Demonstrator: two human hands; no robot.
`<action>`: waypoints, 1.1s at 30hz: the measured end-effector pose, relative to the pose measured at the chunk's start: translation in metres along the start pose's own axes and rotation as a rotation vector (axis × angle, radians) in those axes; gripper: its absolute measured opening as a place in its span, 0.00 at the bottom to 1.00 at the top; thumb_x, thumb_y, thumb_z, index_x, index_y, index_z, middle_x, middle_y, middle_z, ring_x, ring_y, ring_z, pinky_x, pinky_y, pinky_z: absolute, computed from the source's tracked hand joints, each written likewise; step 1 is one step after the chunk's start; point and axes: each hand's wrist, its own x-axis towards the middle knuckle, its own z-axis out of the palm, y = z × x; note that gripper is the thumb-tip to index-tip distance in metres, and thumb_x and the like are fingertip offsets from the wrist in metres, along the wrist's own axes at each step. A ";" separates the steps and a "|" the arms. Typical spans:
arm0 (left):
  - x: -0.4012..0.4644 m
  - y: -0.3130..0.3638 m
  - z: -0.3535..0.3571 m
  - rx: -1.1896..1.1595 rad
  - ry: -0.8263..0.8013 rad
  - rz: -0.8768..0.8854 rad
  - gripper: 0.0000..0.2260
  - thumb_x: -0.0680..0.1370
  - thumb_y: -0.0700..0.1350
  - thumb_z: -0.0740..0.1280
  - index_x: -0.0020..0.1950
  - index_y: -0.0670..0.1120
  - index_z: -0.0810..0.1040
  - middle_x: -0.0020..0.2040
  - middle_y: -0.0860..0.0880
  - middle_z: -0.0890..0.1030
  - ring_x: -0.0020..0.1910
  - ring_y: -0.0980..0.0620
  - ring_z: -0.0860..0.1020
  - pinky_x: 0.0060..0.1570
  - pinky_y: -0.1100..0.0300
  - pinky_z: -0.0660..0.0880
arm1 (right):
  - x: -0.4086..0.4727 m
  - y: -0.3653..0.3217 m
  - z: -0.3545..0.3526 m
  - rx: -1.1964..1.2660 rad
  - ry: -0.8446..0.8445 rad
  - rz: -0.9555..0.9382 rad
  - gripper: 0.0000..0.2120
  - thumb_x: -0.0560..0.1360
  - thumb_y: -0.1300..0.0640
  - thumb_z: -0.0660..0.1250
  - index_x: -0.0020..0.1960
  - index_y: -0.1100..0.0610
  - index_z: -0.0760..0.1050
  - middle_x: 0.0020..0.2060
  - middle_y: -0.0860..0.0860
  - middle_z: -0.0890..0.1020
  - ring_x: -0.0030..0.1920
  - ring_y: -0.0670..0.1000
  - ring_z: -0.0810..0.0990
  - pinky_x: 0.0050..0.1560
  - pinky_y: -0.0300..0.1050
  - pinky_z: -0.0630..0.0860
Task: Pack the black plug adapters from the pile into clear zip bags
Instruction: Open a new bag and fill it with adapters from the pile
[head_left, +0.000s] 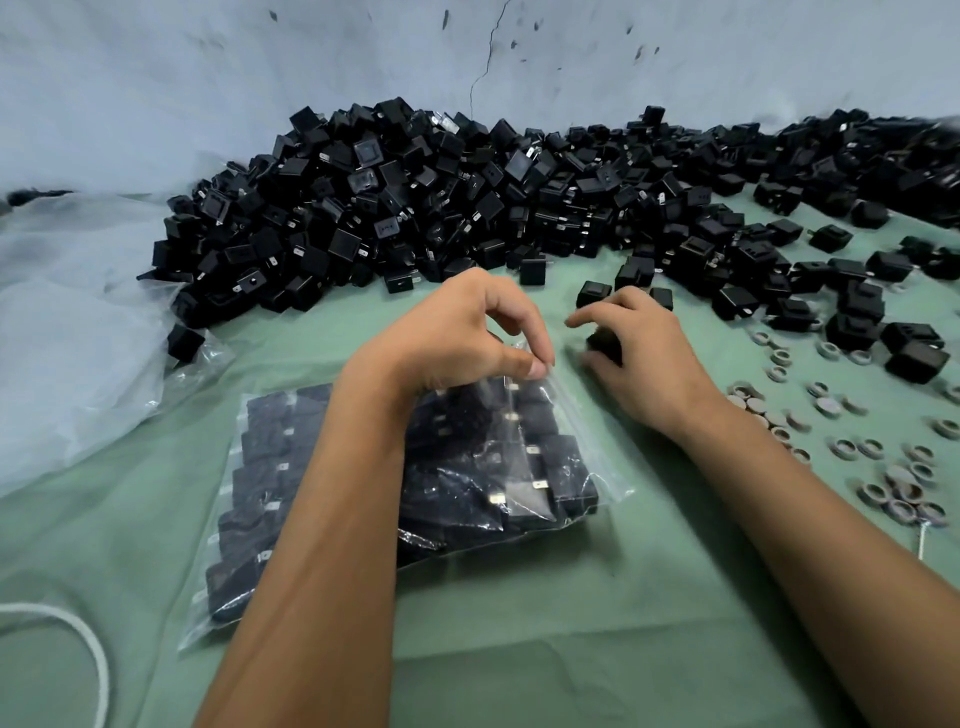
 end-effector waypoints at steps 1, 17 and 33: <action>0.000 0.000 0.000 0.000 -0.003 0.004 0.06 0.71 0.42 0.81 0.43 0.51 0.88 0.50 0.52 0.83 0.56 0.53 0.80 0.58 0.47 0.79 | -0.003 -0.006 0.000 0.065 -0.022 0.000 0.19 0.75 0.59 0.77 0.65 0.51 0.80 0.57 0.50 0.75 0.56 0.48 0.76 0.61 0.43 0.73; 0.002 0.000 0.001 -0.014 0.003 0.025 0.06 0.70 0.41 0.81 0.42 0.51 0.88 0.51 0.50 0.83 0.56 0.53 0.80 0.56 0.49 0.80 | -0.034 -0.011 -0.001 0.347 0.154 -0.040 0.14 0.73 0.55 0.78 0.58 0.53 0.85 0.48 0.44 0.84 0.47 0.46 0.81 0.44 0.41 0.79; 0.002 0.005 0.002 -0.049 0.025 0.081 0.07 0.71 0.38 0.80 0.43 0.49 0.88 0.53 0.44 0.82 0.57 0.48 0.80 0.55 0.47 0.81 | -0.034 -0.019 -0.010 0.775 -0.164 -0.076 0.09 0.74 0.60 0.78 0.55 0.54 0.86 0.46 0.53 0.88 0.48 0.62 0.85 0.54 0.71 0.78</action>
